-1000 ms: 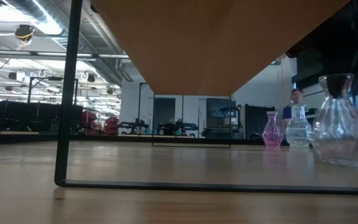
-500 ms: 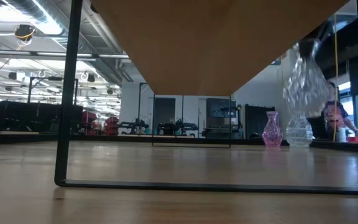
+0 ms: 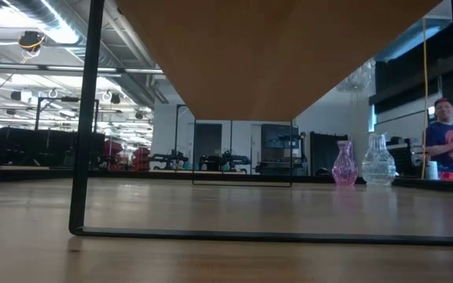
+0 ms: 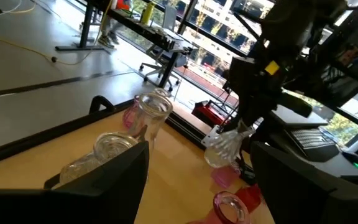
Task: Sort vases onto shelf
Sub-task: Put the transparent vase on the shelf aligned with the other transparent vases
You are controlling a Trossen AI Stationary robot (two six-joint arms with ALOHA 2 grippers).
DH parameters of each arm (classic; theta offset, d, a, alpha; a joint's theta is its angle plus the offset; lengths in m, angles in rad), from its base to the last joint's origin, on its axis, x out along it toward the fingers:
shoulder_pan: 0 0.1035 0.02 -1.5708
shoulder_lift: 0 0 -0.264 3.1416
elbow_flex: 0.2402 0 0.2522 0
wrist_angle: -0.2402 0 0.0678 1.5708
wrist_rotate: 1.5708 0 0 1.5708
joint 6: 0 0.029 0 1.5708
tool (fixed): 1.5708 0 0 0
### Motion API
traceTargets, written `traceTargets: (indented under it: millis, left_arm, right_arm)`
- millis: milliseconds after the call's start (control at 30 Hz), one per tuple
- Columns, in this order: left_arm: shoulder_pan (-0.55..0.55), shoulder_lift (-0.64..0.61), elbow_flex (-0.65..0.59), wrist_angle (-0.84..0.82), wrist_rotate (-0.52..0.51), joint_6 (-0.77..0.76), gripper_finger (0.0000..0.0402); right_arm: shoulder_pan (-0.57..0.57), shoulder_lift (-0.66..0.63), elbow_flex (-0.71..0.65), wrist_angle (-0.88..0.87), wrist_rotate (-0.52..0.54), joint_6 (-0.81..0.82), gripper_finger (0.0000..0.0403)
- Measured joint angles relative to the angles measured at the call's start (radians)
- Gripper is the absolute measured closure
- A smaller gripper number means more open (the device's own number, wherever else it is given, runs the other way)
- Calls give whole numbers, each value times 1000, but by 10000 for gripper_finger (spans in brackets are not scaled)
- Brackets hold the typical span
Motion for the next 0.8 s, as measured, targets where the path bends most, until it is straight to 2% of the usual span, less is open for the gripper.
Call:
traceTargets:
  millis: [133,467,600,800]
  left_arm:
    - [0,0,0,1,0,0,127]
    - [0,0,0,1,1,-1,127]
    - [0,0,0,1,1,-2,127]
    - [0,0,0,1,1,-2,127]
  right_arm:
    - [-30,68,80,-75,2,-78,401]
    - [-32,224,303,-67,-9,-179,402]
    - [-62,244,319,-69,-68,-186,402]
    - [-100,257,319,-68,-69,-199,402]
